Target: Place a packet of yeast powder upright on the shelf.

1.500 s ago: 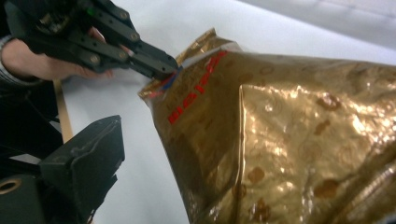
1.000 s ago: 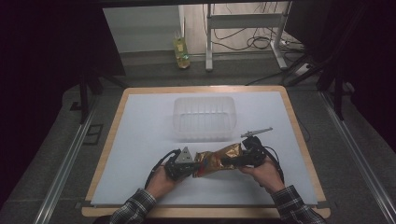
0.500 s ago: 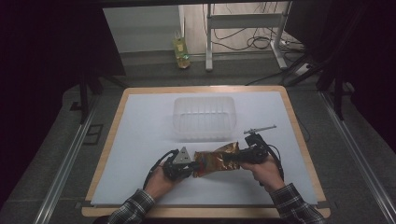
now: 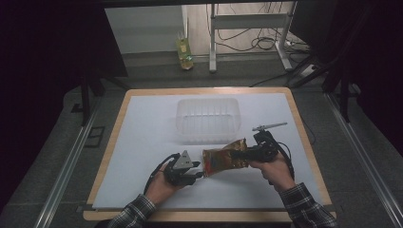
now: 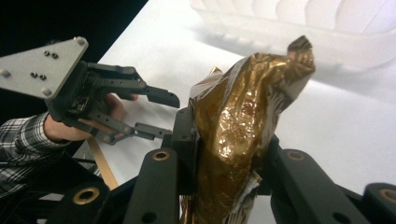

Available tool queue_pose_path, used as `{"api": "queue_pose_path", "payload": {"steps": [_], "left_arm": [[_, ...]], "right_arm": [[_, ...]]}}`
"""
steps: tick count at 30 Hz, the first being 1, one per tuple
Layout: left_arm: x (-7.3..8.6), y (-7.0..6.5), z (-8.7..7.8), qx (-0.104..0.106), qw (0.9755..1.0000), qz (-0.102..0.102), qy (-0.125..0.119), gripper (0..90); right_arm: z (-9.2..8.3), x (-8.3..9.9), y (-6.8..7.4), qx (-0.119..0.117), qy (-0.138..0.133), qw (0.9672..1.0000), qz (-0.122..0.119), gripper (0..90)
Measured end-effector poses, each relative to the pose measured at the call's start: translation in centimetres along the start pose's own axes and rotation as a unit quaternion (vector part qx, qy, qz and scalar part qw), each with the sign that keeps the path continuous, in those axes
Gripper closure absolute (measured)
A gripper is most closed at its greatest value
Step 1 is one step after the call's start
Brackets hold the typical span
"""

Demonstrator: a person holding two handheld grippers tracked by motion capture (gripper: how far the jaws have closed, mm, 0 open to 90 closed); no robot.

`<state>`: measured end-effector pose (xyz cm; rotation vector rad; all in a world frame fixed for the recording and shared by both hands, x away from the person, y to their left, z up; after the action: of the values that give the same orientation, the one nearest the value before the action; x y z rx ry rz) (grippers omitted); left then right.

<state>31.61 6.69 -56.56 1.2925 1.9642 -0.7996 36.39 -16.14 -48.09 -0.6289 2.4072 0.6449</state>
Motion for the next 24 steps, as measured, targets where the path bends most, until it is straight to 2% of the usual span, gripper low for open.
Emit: {"api": "queue_pose_path", "payload": {"steps": [2,3,7,10,14,18,22,24], "left_arm": [[0.0,-0.1,-0.1,-0.001,1.0,0.002,0.0,48.7],[0.0,-0.2,-0.2,-0.002,1.0,0.003,-0.001,48.7],[0.0,-0.6,-0.2,0.007,1.0,0.003,-0.003,36.9],[0.0,-0.8,-0.4,0.009,0.9999,0.004,-0.005,31.6],[0.0,-1.0,-0.9,0.012,0.9998,-0.002,-0.017,24.1],[0.1,-1.0,-1.5,0.005,0.9997,-0.008,-0.024,17.8],[0.3,-1.2,-1.6,-0.005,0.9999,-0.003,-0.015,13.5],[0.4,-1.4,-1.7,-0.007,0.9999,-0.006,-0.014,10.5]], "right_arm": [[-0.4,-0.3,-0.1,0.003,-0.004,1.0,-0.001,70.4],[-0.4,-0.3,-0.1,0.003,-0.004,1.0,-0.001,70.4],[-0.9,-0.7,-0.2,0.005,-0.01,0.9999,-0.001,70.5],[-1.2,-0.9,-0.2,0.008,-0.013,0.9999,0.0,70.5],[-1.7,-1.3,-0.2,0.009,-0.016,0.9998,-0.002,70.6],[-2.5,-1.9,-0.3,0.013,-0.023,0.9996,-0.004,70.7],[-3.0,-2.4,-0.4,0.012,-0.026,0.9996,-0.001,70.9],[-3.3,-2.7,-0.4,0.012,-0.028,0.9995,0.001,71.0]]}}
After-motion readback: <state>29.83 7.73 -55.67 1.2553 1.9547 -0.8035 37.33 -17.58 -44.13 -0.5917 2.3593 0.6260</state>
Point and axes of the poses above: each handheld gripper's, and its own axes: z roughly forward along the jaws, x roughly out of its underside, y roughly to its left, the point moved 5 cm from there along z, roughly forward along the jaws, and after that the axes turned 15 degrees about x, right-handed, at the moved point
